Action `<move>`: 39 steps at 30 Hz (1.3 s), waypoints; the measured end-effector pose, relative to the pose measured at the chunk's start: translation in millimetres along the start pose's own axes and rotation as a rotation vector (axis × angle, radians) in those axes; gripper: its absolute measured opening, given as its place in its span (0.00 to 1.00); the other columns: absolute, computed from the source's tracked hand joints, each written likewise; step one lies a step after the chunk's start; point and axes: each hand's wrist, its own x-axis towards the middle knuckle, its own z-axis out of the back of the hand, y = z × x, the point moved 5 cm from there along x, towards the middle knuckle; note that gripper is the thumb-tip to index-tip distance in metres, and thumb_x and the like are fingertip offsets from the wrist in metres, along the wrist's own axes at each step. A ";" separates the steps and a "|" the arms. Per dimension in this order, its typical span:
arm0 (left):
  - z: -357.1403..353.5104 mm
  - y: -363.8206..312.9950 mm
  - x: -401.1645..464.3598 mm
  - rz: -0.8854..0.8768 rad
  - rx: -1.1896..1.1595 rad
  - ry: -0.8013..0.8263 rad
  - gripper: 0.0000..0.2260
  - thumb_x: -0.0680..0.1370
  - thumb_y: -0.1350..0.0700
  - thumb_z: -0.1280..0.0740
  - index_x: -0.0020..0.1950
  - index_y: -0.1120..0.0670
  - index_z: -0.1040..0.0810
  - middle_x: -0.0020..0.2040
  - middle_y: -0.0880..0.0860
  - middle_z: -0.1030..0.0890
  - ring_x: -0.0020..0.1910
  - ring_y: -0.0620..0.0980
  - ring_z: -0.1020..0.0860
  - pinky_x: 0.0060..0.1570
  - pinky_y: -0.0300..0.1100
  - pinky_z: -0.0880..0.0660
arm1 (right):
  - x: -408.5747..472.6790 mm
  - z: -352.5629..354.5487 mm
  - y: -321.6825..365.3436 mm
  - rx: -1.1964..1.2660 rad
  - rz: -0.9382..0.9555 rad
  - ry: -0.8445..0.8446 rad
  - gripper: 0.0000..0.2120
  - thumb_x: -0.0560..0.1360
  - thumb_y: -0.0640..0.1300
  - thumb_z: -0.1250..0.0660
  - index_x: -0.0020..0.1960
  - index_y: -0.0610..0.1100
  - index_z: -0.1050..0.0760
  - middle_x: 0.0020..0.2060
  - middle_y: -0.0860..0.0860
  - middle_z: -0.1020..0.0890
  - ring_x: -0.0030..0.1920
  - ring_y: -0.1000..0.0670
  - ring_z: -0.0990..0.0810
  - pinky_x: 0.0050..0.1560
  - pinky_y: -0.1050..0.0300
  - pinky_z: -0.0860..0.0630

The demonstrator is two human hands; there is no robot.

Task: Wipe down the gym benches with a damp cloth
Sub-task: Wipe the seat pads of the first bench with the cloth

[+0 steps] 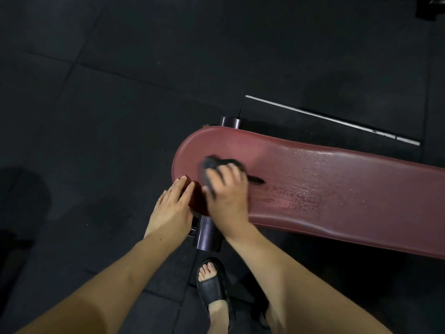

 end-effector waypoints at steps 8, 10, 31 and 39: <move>1.2 2.0 -12.5 0.011 0.120 0.046 0.33 0.76 0.61 0.34 0.81 0.56 0.39 0.83 0.58 0.43 0.81 0.56 0.41 0.79 0.51 0.43 | -60.9 37.5 -100.2 -0.025 0.038 0.017 0.19 0.80 0.49 0.29 0.69 0.45 0.21 0.68 0.44 0.22 0.75 0.39 0.30 0.74 0.36 0.32; 2.4 3.0 -18.5 0.063 0.106 0.041 0.34 0.76 0.60 0.32 0.81 0.55 0.38 0.82 0.58 0.40 0.81 0.56 0.41 0.77 0.54 0.38 | -74.1 49.5 -118.5 -0.049 -0.067 -0.028 0.19 0.81 0.50 0.31 0.70 0.44 0.22 0.69 0.43 0.23 0.77 0.39 0.31 0.74 0.36 0.32; 7.9 2.8 18.3 0.096 -0.015 0.051 0.31 0.81 0.59 0.41 0.84 0.54 0.46 0.85 0.52 0.51 0.83 0.52 0.47 0.81 0.47 0.50 | 74.2 30.6 -93.6 -0.073 0.047 -0.048 0.20 0.80 0.52 0.32 0.70 0.47 0.23 0.67 0.46 0.22 0.73 0.39 0.29 0.74 0.42 0.32; 12.6 25.8 6.5 0.077 -0.095 0.086 0.31 0.82 0.60 0.42 0.84 0.51 0.47 0.84 0.47 0.53 0.83 0.47 0.53 0.81 0.48 0.49 | 109.2 -0.9 -32.6 -0.028 -0.066 -0.075 0.19 0.80 0.51 0.34 0.67 0.44 0.22 0.64 0.44 0.21 0.68 0.37 0.27 0.69 0.35 0.30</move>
